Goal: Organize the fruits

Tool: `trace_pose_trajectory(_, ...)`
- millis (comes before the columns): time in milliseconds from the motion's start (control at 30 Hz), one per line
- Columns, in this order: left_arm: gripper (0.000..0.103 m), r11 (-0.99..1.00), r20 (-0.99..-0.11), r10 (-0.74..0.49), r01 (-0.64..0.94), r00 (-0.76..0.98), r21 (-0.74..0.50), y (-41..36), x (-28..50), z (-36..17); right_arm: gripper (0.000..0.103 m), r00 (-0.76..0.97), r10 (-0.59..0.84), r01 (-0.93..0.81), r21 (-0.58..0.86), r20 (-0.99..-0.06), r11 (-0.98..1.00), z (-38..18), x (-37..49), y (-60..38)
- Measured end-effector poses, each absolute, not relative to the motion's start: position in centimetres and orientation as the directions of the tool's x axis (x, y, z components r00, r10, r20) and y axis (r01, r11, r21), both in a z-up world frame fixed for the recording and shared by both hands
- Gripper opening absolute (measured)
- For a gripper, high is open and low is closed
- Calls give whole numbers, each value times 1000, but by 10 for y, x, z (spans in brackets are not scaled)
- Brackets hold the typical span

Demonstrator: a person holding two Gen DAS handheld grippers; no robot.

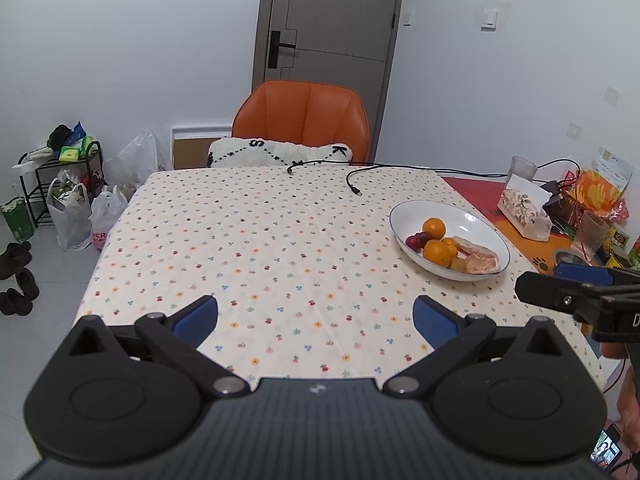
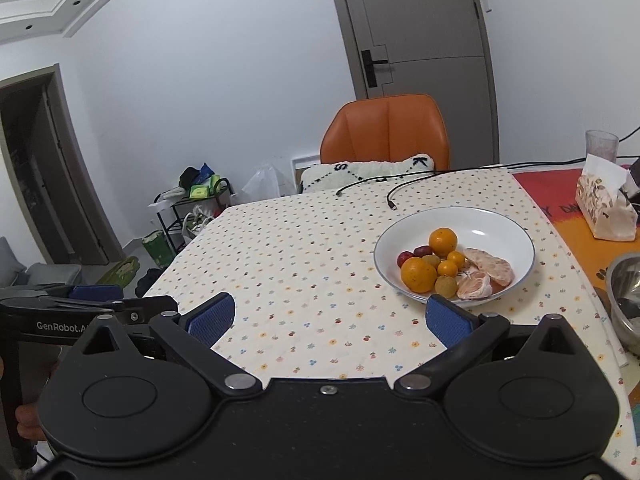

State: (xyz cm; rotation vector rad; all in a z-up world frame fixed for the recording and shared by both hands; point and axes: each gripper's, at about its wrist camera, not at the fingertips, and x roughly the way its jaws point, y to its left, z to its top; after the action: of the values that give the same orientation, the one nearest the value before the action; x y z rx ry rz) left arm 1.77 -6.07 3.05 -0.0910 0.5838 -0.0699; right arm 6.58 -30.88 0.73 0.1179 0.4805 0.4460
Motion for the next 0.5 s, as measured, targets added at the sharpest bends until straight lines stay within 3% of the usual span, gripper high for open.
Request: trace_pose_trajectory(500, 103, 994, -544, -88, 41, 834, -98, -61, 11, 28, 103, 779, 441, -396, 196, -445, 897, 3, 59, -310)
